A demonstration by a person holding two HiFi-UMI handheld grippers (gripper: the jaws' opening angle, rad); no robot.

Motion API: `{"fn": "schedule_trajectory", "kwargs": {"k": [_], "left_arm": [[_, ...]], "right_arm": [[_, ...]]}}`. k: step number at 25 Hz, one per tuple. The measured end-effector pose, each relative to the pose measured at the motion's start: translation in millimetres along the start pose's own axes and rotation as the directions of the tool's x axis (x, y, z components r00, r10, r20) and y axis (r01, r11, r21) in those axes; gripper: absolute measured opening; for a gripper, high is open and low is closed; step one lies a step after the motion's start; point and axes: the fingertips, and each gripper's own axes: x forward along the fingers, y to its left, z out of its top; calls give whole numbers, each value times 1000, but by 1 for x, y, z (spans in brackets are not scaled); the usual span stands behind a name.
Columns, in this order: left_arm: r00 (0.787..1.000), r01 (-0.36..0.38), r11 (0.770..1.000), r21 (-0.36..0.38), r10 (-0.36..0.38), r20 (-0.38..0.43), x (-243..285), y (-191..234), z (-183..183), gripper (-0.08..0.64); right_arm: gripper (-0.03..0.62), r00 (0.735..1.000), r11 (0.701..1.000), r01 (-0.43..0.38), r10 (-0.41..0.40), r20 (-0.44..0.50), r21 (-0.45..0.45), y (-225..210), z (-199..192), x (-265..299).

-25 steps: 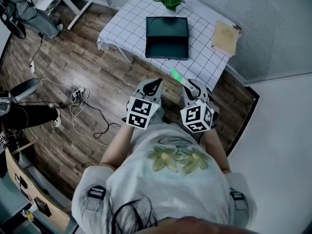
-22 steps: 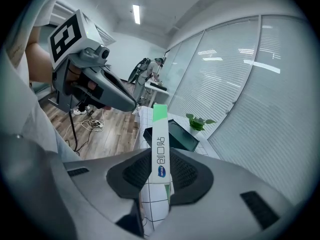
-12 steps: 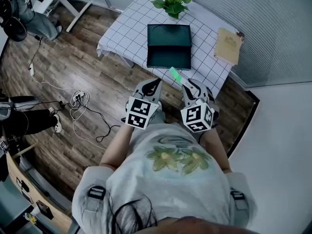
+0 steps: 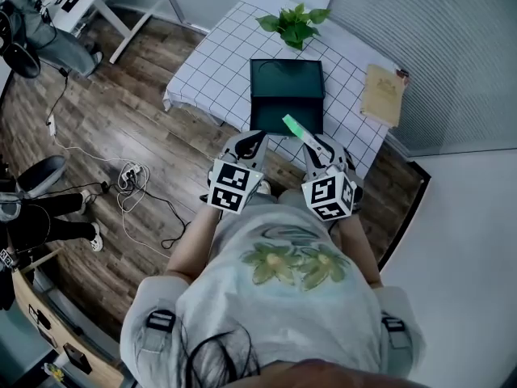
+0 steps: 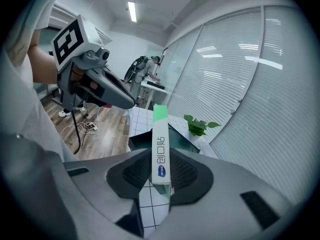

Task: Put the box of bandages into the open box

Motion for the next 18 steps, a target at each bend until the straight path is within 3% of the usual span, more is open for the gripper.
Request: {"fn": "schedule_trajectory", "kwargs": {"k": [18], "left_arm": [[999, -2, 998, -59, 0, -40, 20, 35, -15, 8]], "right_arm": [[95, 998, 998, -54, 54, -27, 12, -3, 7, 38]]}}
